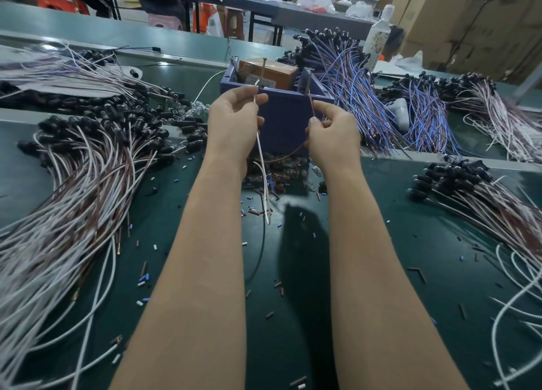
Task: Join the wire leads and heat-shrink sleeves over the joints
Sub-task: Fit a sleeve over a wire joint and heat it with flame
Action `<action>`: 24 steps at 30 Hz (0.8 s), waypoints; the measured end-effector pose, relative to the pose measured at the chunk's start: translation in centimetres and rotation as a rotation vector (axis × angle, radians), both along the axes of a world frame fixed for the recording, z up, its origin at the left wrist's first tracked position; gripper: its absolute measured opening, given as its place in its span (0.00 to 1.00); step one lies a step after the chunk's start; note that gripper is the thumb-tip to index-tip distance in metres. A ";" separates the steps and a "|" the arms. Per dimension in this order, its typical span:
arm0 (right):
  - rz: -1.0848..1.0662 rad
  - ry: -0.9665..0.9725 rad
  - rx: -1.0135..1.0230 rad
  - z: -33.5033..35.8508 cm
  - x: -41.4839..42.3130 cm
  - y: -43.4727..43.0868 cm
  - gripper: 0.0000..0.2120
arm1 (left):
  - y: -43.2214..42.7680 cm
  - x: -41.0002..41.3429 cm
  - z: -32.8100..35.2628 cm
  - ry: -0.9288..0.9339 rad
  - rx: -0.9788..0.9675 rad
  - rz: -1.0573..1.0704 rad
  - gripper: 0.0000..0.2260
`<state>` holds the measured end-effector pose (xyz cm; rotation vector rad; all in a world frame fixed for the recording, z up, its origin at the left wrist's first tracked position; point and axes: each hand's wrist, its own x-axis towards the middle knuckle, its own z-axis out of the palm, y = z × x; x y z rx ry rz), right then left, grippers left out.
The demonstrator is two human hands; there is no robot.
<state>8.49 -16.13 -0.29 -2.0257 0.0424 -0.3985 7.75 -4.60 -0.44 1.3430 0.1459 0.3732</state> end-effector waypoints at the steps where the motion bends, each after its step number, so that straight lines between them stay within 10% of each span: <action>1: -0.002 -0.001 -0.004 0.0 0.0 0.0 0.17 | 0.0 0.0 0.0 0.005 -0.005 -0.011 0.11; 24: 0.005 -0.023 -0.027 -0.2 0.2 -0.1 0.17 | -0.3 -0.5 0.0 0.039 0.036 -0.066 0.10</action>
